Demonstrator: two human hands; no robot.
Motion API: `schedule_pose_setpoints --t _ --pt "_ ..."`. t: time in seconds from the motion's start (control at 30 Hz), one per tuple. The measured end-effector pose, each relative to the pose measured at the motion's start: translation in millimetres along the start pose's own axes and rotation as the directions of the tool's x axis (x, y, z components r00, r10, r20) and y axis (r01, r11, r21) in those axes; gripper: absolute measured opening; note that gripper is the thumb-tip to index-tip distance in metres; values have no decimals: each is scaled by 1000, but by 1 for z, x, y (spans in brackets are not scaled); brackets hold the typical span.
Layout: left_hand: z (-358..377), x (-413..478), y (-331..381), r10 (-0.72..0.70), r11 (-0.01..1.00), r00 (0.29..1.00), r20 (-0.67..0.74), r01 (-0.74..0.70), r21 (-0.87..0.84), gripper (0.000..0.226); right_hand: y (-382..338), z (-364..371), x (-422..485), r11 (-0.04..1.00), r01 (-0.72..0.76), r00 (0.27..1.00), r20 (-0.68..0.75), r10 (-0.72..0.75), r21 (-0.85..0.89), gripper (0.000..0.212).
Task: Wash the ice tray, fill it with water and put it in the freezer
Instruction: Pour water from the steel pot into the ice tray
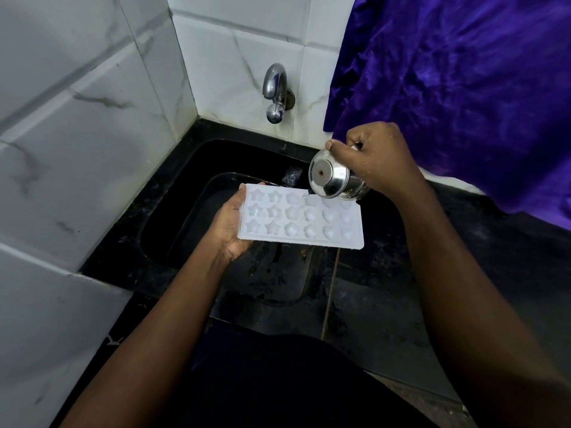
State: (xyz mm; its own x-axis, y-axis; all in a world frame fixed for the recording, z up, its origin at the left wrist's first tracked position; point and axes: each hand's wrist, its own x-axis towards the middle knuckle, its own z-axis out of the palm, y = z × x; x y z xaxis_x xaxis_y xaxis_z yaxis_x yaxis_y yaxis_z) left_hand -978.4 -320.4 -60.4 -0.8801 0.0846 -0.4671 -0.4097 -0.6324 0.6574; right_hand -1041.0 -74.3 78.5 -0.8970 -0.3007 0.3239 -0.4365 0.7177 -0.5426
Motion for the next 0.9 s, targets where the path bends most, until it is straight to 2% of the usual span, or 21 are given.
schedule_pose_setpoints --t 0.17,0.37,0.5,0.57,0.7,0.9 --pt "0 1 0 1 1000 1000 3 -1 -9 49 3 1 0 998 -35 999 -4 35 52 57" --pt "-3 2 1 1 1000 1000 6 -2 14 48 18 3 -2 931 -173 983 -7 185 322 59" --pt "-7 3 1 4 1000 1000 10 -4 4 48 25 -6 -1 888 -174 976 -45 213 426 62" --pt "-8 3 1 5 1000 1000 8 -5 9 48 27 -11 -2 907 -155 980 -58 193 391 61" --pt "-7 2 2 9 1000 1000 2 -9 22 47 29 -11 -6 974 -114 992 -27 122 198 58" --pt "-4 -1 5 -10 999 1000 0 10 32 48 28 1 -10 997 -77 997 29 78 -9 56"
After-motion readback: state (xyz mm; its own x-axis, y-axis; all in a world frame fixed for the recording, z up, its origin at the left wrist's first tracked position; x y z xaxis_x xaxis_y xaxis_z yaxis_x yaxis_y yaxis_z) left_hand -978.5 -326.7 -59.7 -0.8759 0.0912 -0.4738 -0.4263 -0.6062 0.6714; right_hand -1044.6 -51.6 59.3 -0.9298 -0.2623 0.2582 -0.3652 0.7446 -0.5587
